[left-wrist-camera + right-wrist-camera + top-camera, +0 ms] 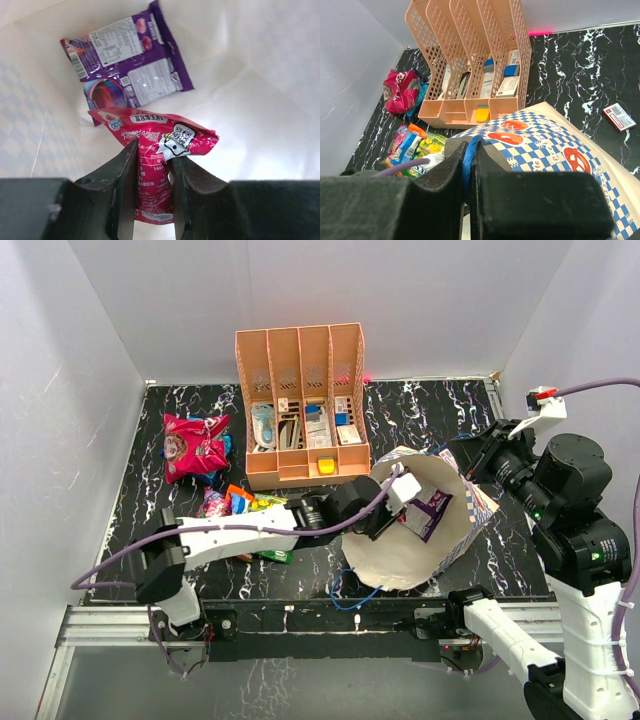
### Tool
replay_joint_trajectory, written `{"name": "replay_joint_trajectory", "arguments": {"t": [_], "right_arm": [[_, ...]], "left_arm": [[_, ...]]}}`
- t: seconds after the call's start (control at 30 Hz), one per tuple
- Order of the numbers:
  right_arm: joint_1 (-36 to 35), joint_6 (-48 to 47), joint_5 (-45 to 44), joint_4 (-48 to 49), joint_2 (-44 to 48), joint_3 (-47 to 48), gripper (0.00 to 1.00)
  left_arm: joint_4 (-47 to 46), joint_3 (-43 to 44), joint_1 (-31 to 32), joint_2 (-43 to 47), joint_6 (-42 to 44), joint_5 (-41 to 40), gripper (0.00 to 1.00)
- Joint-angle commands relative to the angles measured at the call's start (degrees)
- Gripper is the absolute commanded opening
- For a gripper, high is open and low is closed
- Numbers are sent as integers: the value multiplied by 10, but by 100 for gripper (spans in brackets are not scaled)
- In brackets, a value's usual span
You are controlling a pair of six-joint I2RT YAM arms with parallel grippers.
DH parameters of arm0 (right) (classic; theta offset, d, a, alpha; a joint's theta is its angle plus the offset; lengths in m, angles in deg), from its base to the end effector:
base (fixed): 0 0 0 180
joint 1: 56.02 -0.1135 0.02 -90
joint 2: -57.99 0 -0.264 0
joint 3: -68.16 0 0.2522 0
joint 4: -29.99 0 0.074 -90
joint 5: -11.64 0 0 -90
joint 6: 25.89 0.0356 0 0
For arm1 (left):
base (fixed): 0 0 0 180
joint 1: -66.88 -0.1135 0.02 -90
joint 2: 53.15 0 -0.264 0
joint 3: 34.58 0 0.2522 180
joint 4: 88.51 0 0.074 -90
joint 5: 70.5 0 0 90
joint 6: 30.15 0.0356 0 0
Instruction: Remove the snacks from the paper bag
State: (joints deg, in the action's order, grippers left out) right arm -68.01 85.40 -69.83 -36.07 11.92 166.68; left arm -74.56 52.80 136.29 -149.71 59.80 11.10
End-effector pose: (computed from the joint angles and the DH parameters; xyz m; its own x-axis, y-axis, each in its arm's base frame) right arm 0.0935 0.0253 0.4779 -0.3403 0.2948 -0.8929 -0.2392 0.8912 0.3854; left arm 0.1454 -0.3722 0.2926 -0.1389 0.3673 -0.9197 0.8787 0.4740 0.0566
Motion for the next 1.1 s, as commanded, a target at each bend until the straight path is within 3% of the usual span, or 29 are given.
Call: {"name": "replay_joint_trajectory", "arguments": {"t": [0.0,0.3,0.63,0.73,0.93,1.07], "right_arm": [[1,-4,-10,41,11,8,8],[0,-5,-12,44,14,3,8],[0,-7,-6,55,15,-14,8],[0,-7,-2,54,14,-13,8],[0,-8,-2,55,15,-12,8],[0,-4,5,55,15,-15,8]], "left_arm": [[12,-26,-1,91,-6,93,1],[24,-69,-1,274,-3,177,0],[112,-64,-2,386,-26,124,0],[168,-60,-3,405,-48,54,0],[319,-78,-9,412,-110,-270,0],[382,-108,-74,391,-161,-325,0]]}}
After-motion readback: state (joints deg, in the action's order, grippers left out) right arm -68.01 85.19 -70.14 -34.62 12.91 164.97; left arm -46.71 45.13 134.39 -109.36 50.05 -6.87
